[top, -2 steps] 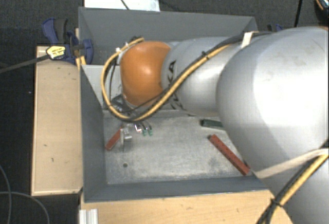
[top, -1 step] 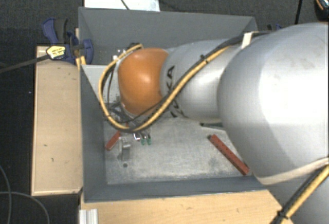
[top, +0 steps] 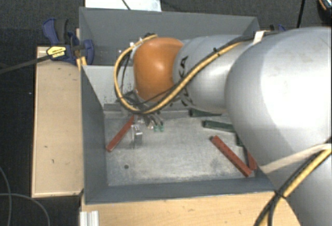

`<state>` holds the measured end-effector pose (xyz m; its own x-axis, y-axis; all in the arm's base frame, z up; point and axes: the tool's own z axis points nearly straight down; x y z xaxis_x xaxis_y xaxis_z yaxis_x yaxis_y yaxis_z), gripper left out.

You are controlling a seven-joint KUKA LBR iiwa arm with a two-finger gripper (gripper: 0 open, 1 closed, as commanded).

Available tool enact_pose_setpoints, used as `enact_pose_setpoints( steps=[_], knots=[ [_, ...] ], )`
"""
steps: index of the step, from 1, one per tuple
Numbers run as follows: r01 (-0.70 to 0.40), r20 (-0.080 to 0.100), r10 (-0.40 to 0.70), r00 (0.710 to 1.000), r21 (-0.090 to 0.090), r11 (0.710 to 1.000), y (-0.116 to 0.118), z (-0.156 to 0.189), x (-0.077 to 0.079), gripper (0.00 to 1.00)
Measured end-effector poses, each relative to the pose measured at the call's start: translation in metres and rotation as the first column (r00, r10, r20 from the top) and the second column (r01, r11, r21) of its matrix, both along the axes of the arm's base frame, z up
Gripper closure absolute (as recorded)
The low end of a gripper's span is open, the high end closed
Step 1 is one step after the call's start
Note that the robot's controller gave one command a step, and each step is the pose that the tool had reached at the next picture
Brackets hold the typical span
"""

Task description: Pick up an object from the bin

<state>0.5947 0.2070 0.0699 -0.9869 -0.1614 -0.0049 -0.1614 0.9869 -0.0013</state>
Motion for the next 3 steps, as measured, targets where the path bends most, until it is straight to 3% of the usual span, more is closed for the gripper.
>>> enact_pose_setpoints(
  steps=[1, 2, 3],
  knots=[
    [-0.061, 0.0, 0.061, 0.998, 0.003, 0.998, 0.033, 0.001, -0.001, 0.0],
    [-0.054, -0.003, 0.054, 0.999, -0.001, 0.999, 0.03, 0.001, -0.001, 1.0],
    [0.003, 0.007, -0.003, 1.0, 0.006, 1.0, 0.017, 0.172, -0.007, 1.0]
  ],
)
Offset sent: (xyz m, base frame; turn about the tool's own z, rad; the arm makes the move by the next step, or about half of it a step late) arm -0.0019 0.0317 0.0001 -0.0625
